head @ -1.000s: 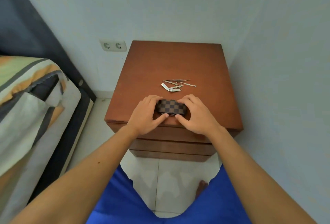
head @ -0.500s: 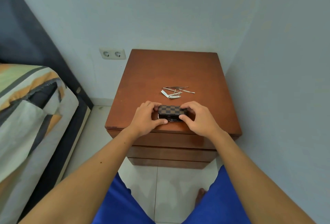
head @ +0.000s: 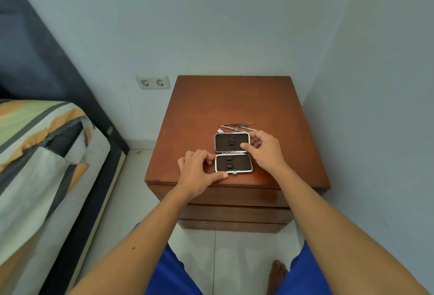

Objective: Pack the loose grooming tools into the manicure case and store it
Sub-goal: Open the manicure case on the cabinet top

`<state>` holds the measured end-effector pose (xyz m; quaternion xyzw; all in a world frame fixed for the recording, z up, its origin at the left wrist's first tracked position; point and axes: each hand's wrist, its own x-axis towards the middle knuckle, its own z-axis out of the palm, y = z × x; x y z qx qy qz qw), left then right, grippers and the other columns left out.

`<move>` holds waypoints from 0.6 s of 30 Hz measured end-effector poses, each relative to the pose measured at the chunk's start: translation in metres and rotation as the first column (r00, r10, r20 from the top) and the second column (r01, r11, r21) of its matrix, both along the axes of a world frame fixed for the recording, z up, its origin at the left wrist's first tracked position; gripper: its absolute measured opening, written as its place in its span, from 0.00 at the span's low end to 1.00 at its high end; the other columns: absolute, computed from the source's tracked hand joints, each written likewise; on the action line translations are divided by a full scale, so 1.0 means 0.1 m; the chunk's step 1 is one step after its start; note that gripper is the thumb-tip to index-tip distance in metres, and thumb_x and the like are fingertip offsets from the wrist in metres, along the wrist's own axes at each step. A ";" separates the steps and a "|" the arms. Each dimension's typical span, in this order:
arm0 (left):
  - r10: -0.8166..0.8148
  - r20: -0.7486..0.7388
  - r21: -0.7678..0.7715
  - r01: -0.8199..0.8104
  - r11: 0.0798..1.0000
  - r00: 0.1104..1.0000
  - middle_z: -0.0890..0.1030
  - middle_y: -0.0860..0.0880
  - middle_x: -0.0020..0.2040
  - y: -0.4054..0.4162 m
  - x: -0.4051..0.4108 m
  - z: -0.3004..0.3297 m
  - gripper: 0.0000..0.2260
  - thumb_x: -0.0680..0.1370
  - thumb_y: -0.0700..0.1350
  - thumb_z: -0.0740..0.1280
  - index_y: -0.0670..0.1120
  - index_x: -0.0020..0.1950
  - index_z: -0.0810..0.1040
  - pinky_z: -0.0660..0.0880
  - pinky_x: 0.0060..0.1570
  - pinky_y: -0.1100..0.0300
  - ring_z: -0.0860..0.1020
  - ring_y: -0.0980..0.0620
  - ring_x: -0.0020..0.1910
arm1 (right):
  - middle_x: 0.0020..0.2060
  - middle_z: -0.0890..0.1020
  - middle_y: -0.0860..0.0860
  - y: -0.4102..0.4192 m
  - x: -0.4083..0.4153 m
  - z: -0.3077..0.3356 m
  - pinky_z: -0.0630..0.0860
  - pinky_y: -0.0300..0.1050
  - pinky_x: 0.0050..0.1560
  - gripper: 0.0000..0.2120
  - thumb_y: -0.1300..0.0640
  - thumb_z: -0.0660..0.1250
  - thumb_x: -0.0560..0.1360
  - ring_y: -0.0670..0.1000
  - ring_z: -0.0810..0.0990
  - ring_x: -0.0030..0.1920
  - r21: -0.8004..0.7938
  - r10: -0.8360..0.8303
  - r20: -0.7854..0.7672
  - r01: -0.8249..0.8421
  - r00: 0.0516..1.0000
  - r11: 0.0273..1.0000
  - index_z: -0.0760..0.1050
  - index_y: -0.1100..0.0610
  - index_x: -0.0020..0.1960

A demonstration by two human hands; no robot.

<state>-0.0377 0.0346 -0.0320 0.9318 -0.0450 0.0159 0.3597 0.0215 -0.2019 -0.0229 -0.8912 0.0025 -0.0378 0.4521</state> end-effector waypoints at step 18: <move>-0.126 0.012 0.039 0.125 0.991 0.992 0.76 0.62 0.45 -0.02 -0.27 0.02 0.29 0.59 0.75 0.79 0.59 0.44 0.70 0.58 0.49 0.56 0.70 0.57 0.51 | 0.50 0.79 0.48 -0.07 -0.13 0.01 0.76 0.41 0.53 0.22 0.54 0.79 0.74 0.47 0.76 0.47 -0.128 0.191 -0.036 -0.194 0.981 0.973 0.82 0.51 0.67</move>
